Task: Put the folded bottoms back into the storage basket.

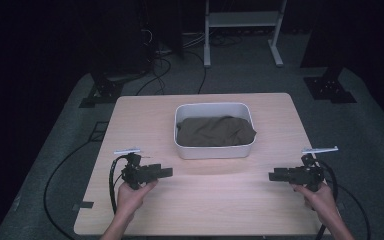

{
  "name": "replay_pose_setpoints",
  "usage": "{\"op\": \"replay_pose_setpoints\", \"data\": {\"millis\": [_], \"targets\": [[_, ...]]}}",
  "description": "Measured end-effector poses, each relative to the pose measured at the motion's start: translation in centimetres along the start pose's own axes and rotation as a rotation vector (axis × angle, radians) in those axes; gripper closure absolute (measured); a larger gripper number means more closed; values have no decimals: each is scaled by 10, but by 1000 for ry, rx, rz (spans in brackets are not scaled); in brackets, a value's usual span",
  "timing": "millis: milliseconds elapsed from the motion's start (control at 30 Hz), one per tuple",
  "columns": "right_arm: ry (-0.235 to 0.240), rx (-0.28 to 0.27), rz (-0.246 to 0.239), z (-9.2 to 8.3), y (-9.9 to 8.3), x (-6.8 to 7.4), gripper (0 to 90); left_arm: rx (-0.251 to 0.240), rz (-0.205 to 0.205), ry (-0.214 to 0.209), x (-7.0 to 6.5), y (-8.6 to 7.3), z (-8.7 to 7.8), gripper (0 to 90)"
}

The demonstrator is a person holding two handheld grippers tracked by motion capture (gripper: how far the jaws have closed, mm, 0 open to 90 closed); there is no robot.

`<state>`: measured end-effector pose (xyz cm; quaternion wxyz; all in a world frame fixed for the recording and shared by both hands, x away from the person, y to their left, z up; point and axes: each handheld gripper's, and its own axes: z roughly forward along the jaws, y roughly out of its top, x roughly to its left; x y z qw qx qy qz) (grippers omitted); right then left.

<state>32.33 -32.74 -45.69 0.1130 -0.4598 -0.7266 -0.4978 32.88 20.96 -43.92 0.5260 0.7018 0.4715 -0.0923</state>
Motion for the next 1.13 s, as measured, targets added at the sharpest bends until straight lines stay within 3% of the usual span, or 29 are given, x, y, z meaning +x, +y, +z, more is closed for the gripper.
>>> {"op": "replay_pose_setpoints", "data": {"millis": [833,967,1133], "targets": [[4,-39,13,-8,-27,-2,326,-21,-7,1,-1,-24,-3,108],[-1,-42,9,-9,-32,-1,325,-48,-18,1,-3,-33,-4,108],[-11,-87,-26,-12,-43,4,322,-62,-15,-11,-7,-47,-2,108]]}}
